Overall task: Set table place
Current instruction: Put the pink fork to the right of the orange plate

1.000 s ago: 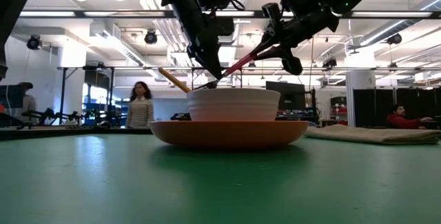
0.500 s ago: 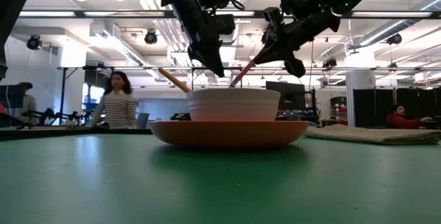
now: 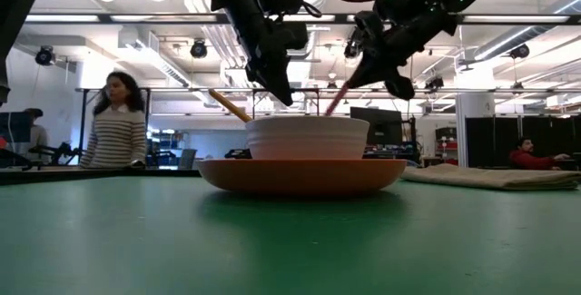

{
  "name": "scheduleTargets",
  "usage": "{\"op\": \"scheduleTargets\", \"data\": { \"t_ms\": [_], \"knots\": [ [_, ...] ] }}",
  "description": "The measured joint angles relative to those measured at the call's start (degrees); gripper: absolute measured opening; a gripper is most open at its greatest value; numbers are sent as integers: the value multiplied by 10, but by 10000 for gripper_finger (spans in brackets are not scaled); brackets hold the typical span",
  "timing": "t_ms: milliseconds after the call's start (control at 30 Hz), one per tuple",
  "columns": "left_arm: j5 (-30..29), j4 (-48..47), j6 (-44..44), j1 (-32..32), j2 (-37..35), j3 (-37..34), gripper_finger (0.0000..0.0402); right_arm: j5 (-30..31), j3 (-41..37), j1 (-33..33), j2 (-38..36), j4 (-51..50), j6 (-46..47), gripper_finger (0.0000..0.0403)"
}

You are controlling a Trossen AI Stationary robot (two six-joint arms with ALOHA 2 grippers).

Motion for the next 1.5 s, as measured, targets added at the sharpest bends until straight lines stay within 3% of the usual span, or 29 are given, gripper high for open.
{"op": "scheduleTargets", "data": {
  "t_ms": [500,733,1067,1500],
  "knots": [
    [-3,0,0,0,0,0,0,180,0,-2,-153,-187,-59,8],
    [-3,0,0,0,0,0,0,195,0,0,-231,-281,-16,8],
    [-10,5,0,0,0,0,0,366,-17,65,-322,-360,161,8],
    [-13,31,2,0,0,0,0,604,-91,309,-320,-378,527,8]
  ]
}}
